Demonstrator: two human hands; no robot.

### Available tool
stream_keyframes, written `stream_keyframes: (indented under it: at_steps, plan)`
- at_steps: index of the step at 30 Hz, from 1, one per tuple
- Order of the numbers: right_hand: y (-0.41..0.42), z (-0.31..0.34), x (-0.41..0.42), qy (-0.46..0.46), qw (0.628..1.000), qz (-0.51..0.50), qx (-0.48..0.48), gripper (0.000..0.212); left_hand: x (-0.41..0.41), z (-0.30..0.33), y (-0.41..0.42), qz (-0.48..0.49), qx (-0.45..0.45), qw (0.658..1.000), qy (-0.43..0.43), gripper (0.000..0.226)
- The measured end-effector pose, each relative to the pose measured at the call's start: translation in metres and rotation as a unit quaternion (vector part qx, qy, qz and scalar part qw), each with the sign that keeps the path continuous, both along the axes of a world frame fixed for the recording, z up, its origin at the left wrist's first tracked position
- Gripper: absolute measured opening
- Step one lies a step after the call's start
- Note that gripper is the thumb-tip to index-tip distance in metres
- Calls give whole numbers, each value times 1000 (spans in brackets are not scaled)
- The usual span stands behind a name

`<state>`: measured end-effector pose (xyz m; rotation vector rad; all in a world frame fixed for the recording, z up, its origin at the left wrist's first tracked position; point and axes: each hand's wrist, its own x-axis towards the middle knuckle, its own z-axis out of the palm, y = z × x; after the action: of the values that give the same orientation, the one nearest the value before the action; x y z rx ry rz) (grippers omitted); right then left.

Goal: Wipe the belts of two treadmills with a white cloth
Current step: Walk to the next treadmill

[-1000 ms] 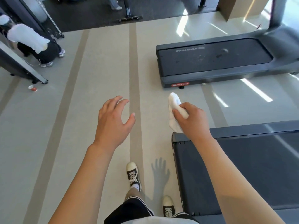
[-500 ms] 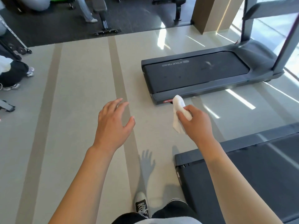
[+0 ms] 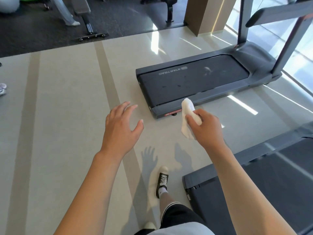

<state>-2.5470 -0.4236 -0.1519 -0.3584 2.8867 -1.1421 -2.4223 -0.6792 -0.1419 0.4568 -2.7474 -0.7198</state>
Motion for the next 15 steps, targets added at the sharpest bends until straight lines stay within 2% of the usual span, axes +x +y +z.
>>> stream_keyframes:
  at_steps: [7, 15]
  plan:
    - [-31, -20, -107, -23, 1000, -17, -3, 17, -112, -3, -32, -17, -11, 1000, -21, 54]
    - [-58, -14, -215, -21, 999, -25, -6, 19, -219, 6, -61, -17, -9, 1000, -15, 52]
